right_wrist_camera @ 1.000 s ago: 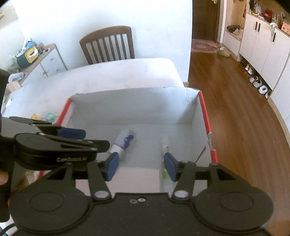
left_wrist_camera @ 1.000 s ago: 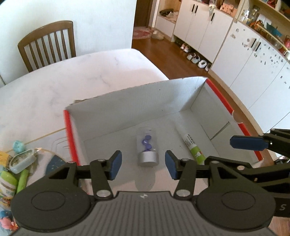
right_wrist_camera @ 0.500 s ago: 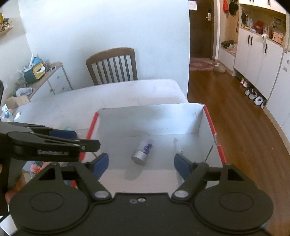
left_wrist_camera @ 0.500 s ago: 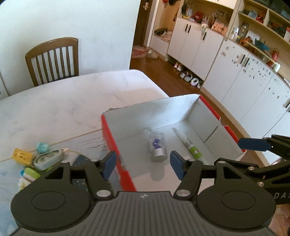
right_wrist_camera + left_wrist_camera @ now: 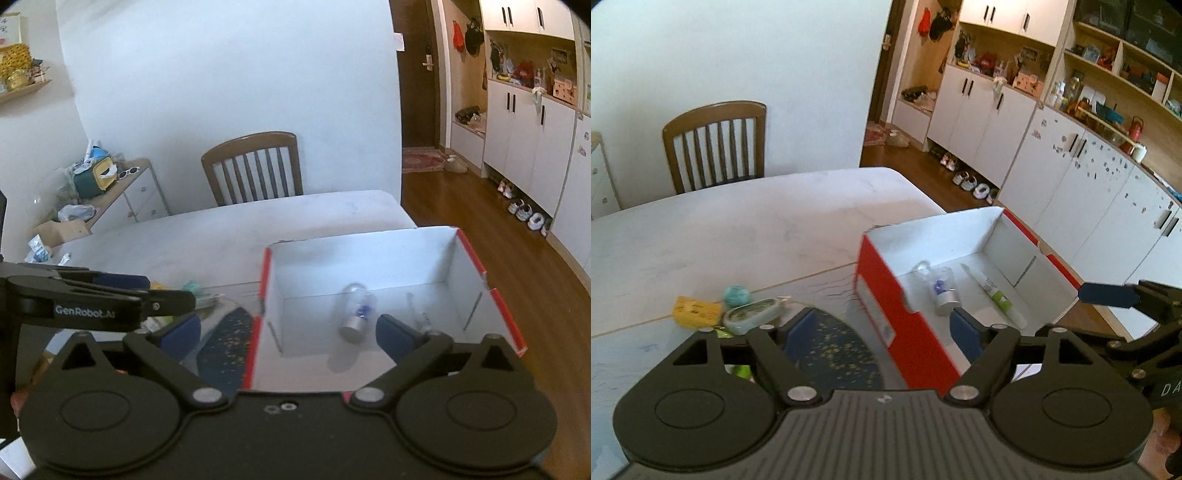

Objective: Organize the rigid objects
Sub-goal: 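Withdraw both grippers from the box back toward the table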

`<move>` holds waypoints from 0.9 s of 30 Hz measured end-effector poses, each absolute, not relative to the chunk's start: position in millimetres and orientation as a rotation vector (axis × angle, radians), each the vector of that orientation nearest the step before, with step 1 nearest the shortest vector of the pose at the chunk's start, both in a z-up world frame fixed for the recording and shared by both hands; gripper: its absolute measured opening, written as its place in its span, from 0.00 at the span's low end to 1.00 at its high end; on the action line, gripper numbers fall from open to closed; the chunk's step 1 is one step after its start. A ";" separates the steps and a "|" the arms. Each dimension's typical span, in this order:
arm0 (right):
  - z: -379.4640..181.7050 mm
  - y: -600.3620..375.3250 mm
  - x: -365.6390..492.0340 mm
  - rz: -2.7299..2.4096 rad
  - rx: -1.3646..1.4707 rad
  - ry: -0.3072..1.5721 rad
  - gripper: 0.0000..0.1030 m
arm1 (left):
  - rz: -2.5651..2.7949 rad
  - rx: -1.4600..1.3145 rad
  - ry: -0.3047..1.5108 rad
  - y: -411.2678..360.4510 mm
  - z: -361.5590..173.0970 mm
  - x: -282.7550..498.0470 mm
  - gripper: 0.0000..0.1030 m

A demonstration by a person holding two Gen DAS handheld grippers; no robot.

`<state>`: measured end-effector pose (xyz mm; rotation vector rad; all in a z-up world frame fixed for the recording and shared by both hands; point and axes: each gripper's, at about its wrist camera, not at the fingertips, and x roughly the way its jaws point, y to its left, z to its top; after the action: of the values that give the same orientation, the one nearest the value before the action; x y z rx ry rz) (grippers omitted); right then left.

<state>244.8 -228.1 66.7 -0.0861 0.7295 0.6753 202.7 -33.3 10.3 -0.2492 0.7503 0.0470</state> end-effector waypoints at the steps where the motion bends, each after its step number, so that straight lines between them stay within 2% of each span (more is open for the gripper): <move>1: 66.1 -224.0 240.0 0.678 -0.087 0.728 1.00 | 0.048 -0.252 0.744 -28.0 10.3 197.5 0.78; 9: 54.1 -183.8 207.0 0.722 -0.123 0.735 1.00 | 0.071 -0.296 0.706 18.2 6.5 162.8 0.78; 12: 48.4 -166.2 195.4 0.746 -0.143 0.742 1.00 | 0.099 -0.317 0.704 40.4 3.1 153.7 0.84; 17: 37.4 -138.6 180.9 0.779 -0.174 0.747 1.00 | 0.128 -0.332 0.705 70.7 -11.2 139.4 0.86; 22: 23.7 -114.1 170.1 0.813 -0.198 0.778 1.00 | 0.170 -0.322 0.705 95.0 -31.9 125.0 1.00; 27: 12.4 -91.6 164.6 0.828 -0.236 0.790 0.99 | 0.219 -0.321 0.723 116.7 -58.6 113.0 1.00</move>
<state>164.6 -91.6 12.4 -0.2357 0.7895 0.8277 113.0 116.7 -58.6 -0.3211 0.7233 0.2189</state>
